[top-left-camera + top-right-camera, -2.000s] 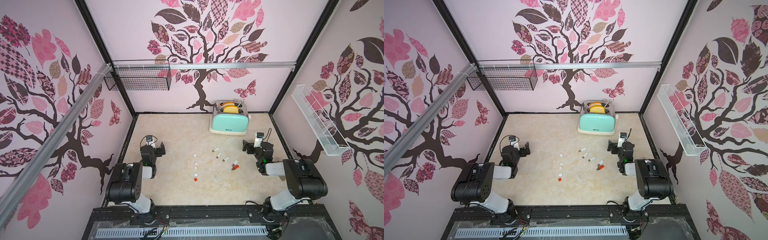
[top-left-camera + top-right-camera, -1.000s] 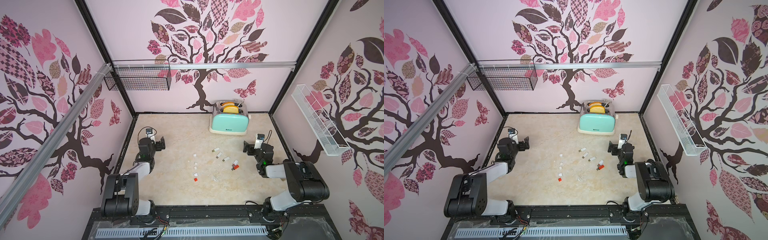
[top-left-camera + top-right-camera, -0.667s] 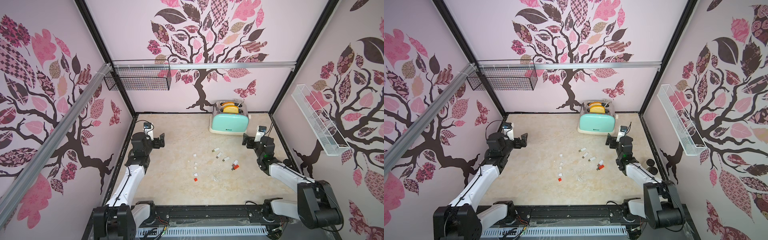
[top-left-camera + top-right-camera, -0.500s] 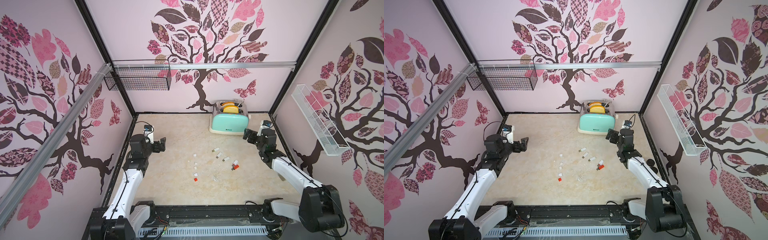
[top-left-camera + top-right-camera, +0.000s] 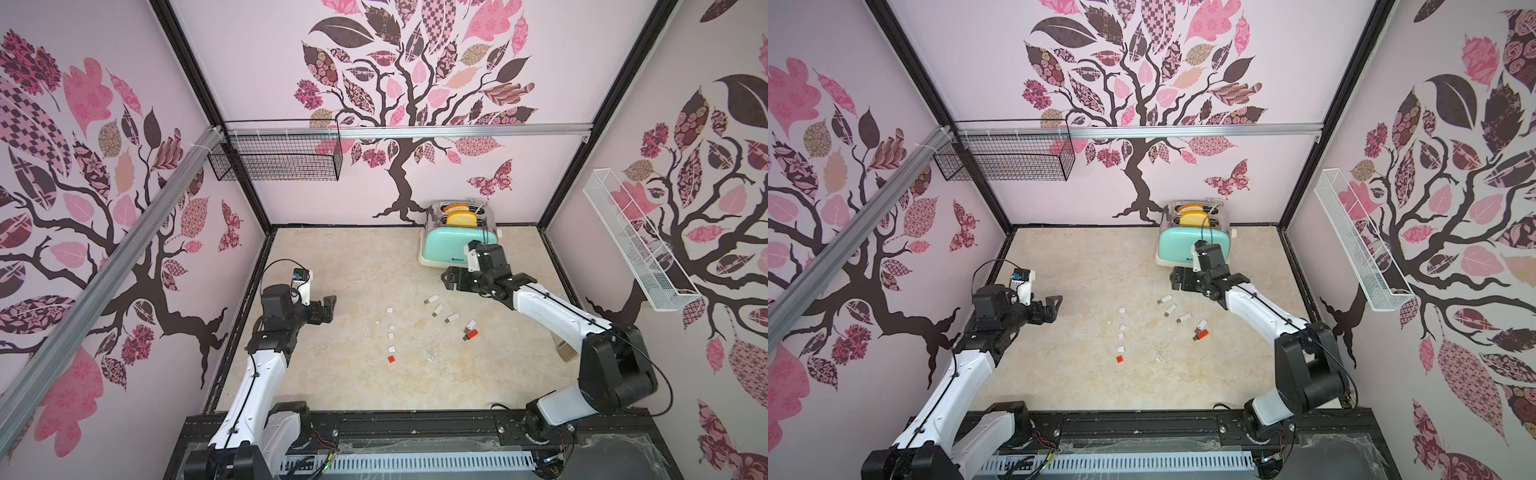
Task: Close the usb drive cover
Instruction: Pick up the cover from the center of the board.
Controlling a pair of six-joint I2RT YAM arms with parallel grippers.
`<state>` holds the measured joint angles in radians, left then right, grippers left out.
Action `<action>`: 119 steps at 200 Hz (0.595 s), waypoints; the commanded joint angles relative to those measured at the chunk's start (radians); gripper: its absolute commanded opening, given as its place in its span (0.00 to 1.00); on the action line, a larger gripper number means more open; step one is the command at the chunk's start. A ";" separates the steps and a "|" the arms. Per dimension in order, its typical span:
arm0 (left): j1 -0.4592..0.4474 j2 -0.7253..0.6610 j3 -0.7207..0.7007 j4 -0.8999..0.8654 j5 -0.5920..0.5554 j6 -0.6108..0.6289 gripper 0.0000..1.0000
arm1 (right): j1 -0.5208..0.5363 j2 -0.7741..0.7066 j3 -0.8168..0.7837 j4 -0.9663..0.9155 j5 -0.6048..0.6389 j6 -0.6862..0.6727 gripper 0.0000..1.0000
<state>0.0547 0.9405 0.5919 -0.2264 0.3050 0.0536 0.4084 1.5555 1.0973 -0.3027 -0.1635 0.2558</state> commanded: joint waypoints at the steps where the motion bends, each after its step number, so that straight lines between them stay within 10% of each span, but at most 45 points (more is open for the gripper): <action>1: -0.001 -0.007 -0.004 0.010 0.008 0.017 0.98 | 0.085 0.097 0.121 -0.063 -0.029 -0.033 0.95; 119: -0.044 -0.018 -0.003 0.011 -0.004 0.034 0.98 | 0.331 0.591 0.603 -0.243 -0.134 -0.097 0.89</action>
<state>0.0185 0.9310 0.5896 -0.2260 0.2970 0.0761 0.7395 2.0918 1.6299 -0.4850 -0.2558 0.1707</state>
